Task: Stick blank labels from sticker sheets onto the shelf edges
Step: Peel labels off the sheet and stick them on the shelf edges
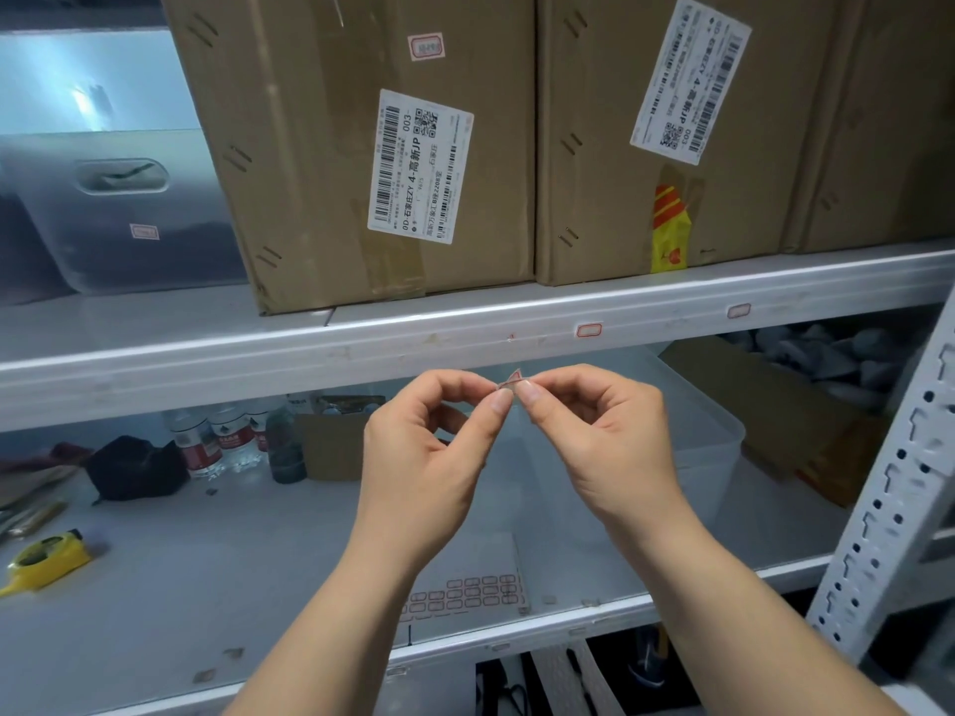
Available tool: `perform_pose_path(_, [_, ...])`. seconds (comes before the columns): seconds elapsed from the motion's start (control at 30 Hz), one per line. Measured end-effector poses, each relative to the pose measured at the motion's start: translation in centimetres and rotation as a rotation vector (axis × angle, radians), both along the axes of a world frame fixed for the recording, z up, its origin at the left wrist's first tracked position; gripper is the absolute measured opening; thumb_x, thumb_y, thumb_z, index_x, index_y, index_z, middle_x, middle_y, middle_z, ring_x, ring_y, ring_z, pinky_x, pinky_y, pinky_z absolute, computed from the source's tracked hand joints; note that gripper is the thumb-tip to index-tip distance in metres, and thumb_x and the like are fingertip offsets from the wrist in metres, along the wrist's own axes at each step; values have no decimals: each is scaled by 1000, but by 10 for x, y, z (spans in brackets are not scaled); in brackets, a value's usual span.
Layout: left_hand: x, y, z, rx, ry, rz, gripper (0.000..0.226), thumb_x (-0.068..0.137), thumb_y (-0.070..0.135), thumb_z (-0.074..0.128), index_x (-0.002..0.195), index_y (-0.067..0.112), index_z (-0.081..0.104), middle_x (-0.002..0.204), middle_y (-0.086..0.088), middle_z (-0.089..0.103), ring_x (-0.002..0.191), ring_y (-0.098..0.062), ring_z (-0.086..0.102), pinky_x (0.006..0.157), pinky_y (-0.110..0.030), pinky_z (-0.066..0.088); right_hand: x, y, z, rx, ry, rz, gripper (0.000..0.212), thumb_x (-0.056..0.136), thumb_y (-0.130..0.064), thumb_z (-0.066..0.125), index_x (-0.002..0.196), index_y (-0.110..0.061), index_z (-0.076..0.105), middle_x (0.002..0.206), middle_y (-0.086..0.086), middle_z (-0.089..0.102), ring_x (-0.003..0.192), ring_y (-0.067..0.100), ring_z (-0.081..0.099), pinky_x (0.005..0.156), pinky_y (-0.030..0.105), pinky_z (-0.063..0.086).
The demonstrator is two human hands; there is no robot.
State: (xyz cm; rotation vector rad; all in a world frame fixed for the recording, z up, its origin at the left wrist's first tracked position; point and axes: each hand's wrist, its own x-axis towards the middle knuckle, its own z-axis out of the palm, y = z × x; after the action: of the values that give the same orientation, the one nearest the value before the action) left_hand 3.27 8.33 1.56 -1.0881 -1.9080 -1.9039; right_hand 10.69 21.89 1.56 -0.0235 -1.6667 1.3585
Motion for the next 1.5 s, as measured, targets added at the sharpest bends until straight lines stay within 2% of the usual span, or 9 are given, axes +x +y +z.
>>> perform_pose_path(0.1, [-1,0,1,11,20,13,9,84,43,74,85,34,74,80,13,72,58,-7,60,50,-27,55,1,-1,0,-3,-3,-5,7,81,-28,78,80,-22,81,77,0,80,74,42,70,72,53,59])
perform_pose_path(0.33, [0,2,2,-21,24,9,6,89,32,72,83,30,73,79,12,70,60,-10,61,50,-23,53,2,3,-3,18,-15,-27,16,78,-42,78,84,-28,82,78,-1,80,75,51,66,68,61,58])
perform_pose_path(0.43, [0,3,0,-42,57,24,9,93,24,73,85,28,73,79,11,69,61,-13,62,50,-26,55,4,6,-5,47,-36,-78,21,75,-47,78,84,-29,82,77,0,78,68,44,66,63,57,58])
perform_pose_path(0.57, [-2,4,1,-58,55,16,11,94,23,73,85,30,72,77,12,68,59,-12,61,51,-32,56,8,14,-4,12,-56,-57,33,70,-51,77,92,-27,80,74,-9,72,49,16,46,51,33,44])
perform_pose_path(0.67, [-1,6,1,-77,61,-8,9,93,27,72,85,31,72,79,12,70,61,-14,63,53,-34,58,10,16,-3,27,-84,77,32,71,-47,77,98,-30,81,78,-9,73,51,24,45,50,39,43])
perform_pose_path(0.8, [-2,9,0,-88,66,-18,7,92,27,74,86,31,71,81,11,71,64,-18,65,55,-47,58,8,17,-4,44,-84,48,16,74,-43,77,80,-28,80,69,11,74,53,41,52,49,49,46])
perform_pose_path(1.03, [-2,19,-2,-40,46,46,11,90,26,79,85,31,71,81,15,71,63,-14,60,56,-54,58,11,24,-10,-26,-65,4,19,75,-43,78,82,-25,81,69,19,72,55,25,48,48,46,41])
perform_pose_path(1.23, [6,34,4,-24,182,126,11,92,32,70,101,35,75,85,13,71,59,-14,58,56,-31,54,21,34,-11,-56,-43,-20,13,77,-37,78,82,-25,82,77,16,77,55,37,52,53,42,43])
perform_pose_path(1.5, [13,66,11,-71,223,237,23,91,24,76,113,29,77,86,15,72,61,-10,59,60,-18,49,32,54,-14,-96,-38,-17,7,79,-30,79,83,-26,83,69,-3,76,56,10,55,52,19,45])
